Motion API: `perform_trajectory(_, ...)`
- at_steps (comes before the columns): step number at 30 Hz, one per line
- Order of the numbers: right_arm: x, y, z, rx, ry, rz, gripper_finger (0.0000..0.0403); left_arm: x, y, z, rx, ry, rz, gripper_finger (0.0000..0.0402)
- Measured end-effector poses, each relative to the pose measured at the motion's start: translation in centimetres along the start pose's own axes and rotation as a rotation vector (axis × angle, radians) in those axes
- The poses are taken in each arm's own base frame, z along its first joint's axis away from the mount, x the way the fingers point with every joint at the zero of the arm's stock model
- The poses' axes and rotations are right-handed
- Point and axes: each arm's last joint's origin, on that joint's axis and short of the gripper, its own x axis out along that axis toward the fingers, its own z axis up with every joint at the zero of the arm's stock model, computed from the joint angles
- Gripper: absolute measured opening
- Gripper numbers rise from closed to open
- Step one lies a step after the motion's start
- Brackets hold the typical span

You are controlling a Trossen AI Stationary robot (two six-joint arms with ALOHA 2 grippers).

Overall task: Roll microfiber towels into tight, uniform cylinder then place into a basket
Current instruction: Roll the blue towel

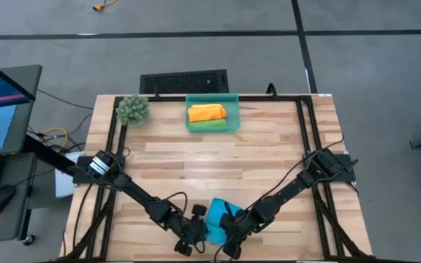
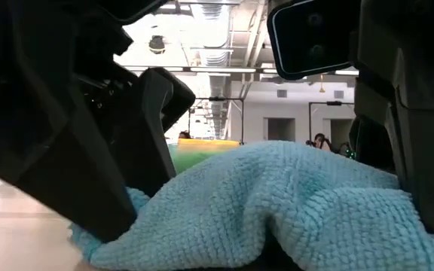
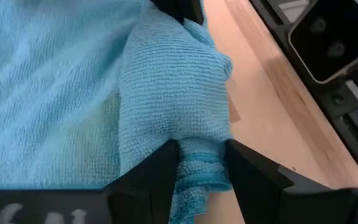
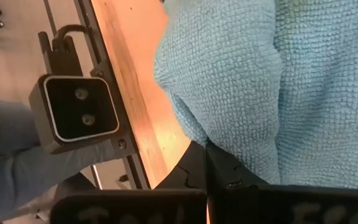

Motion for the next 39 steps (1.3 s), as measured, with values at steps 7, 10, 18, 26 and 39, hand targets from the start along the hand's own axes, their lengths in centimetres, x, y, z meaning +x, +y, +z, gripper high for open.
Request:
perform_trajectory(7,0.0,-0.1,-0.4,-0.09,0.018,-0.02,0.0007,0.2,0.1,-0.3,-0.042,0.024,-0.001,0.0062)
perform_trajectory(10,0.0,0.0,-0.4,-0.144,0.017,-0.017,0.0012,0.2,0.2,-0.3,-0.054,0.023,-0.006,0.0016)
perform_trajectory(18,0.0,0.0,-0.4,-0.143,0.056,0.013,0.0031,0.3,1.1,1.2,-0.183,0.042,-0.119,0.0006)
perform_trajectory(26,0.0,0.0,-0.3,-0.194,0.099,0.054,0.0121,0.5,2.7,1.7,-0.339,0.076,-0.19,0.0006)
perform_trajectory(39,-5.3,2.7,-1.2,-0.254,-0.009,0.023,0.0134,0.6,4.9,1.9,-0.643,0.202,-0.357,0.0005)
